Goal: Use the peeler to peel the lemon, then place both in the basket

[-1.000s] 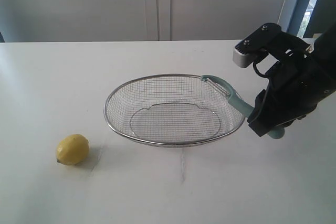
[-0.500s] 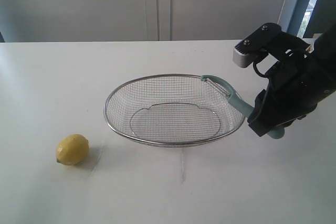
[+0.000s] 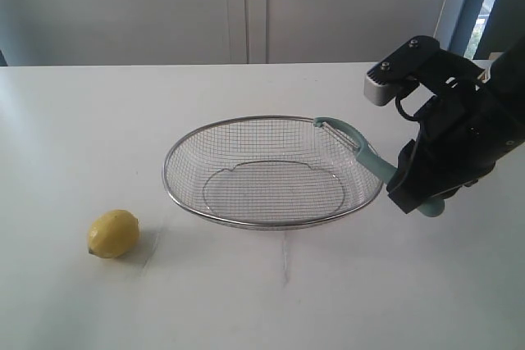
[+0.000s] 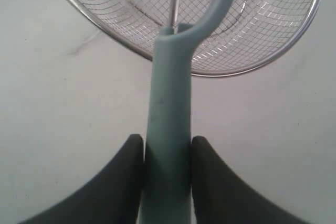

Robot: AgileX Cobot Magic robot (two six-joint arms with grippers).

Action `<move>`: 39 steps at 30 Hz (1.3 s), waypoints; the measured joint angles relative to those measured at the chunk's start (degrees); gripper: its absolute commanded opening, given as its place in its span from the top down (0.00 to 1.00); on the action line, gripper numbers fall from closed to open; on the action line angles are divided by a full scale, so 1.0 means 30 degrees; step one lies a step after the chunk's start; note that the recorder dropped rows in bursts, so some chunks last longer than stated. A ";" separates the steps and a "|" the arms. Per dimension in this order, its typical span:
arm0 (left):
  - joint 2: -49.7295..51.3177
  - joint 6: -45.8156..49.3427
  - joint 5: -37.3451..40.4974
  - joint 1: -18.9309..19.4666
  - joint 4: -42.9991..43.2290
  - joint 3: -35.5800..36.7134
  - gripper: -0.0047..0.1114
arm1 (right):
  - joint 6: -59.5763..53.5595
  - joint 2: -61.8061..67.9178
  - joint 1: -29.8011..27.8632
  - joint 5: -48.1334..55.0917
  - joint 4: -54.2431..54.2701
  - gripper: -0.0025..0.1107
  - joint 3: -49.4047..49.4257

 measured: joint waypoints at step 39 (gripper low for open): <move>0.8754 -0.5220 0.2911 0.0000 0.3008 -1.0460 0.96 | 0.0000 0.0000 0.0000 -0.0042 0.0000 0.98 0.0000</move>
